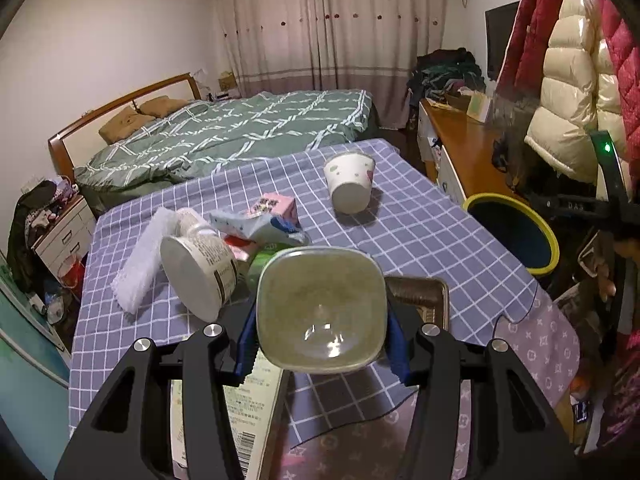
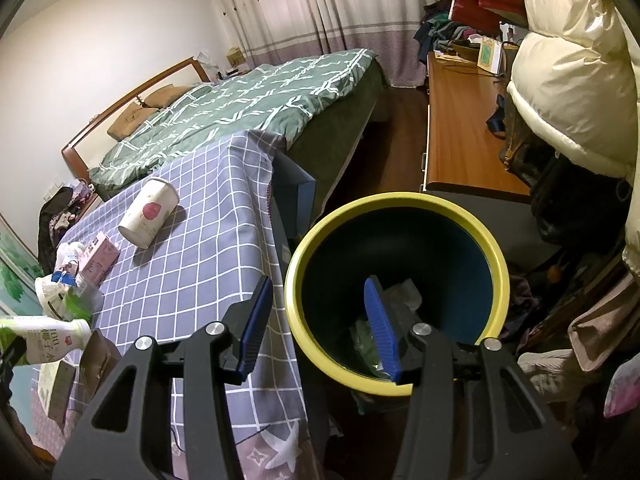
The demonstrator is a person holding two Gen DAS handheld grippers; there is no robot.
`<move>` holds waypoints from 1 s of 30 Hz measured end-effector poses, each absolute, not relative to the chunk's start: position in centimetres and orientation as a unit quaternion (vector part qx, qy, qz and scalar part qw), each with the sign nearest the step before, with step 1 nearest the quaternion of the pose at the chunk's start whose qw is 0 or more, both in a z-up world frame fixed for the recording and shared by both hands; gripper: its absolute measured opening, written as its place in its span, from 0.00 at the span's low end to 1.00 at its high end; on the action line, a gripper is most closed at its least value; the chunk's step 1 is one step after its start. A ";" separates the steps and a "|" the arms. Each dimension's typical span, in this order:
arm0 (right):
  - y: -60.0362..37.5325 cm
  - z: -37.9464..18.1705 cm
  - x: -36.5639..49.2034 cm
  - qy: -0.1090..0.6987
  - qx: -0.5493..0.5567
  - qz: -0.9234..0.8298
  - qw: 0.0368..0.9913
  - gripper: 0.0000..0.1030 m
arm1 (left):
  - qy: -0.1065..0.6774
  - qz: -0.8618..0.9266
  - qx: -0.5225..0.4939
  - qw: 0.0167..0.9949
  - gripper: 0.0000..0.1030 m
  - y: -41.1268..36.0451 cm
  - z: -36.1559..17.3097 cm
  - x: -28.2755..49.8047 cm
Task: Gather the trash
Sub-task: 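Close the left tool on the green-lidded clear plastic jar, then carry the jar with the left tool over the bin and release it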
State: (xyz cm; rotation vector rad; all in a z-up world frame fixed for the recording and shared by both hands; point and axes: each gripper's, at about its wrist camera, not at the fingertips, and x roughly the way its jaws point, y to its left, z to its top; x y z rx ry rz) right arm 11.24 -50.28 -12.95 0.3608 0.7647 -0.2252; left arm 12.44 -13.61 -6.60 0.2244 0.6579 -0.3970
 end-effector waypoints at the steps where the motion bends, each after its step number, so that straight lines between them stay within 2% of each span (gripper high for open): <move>1: -50.4 -13.0 11.1 0.369 0.177 -0.108 0.906 0.45 | 0.318 -0.192 0.110 0.922 0.50 -13.7 -6.4 12.5; 21: -52.9 -14.1 8.0 0.349 0.216 -0.086 0.908 0.45 | 0.302 -0.179 0.117 0.929 0.50 -16.7 -2.9 14.3; 30: -55.2 -14.0 5.6 0.330 0.227 -0.114 0.909 0.45 | 0.289 -0.236 0.138 0.918 0.50 -22.5 -0.6 14.8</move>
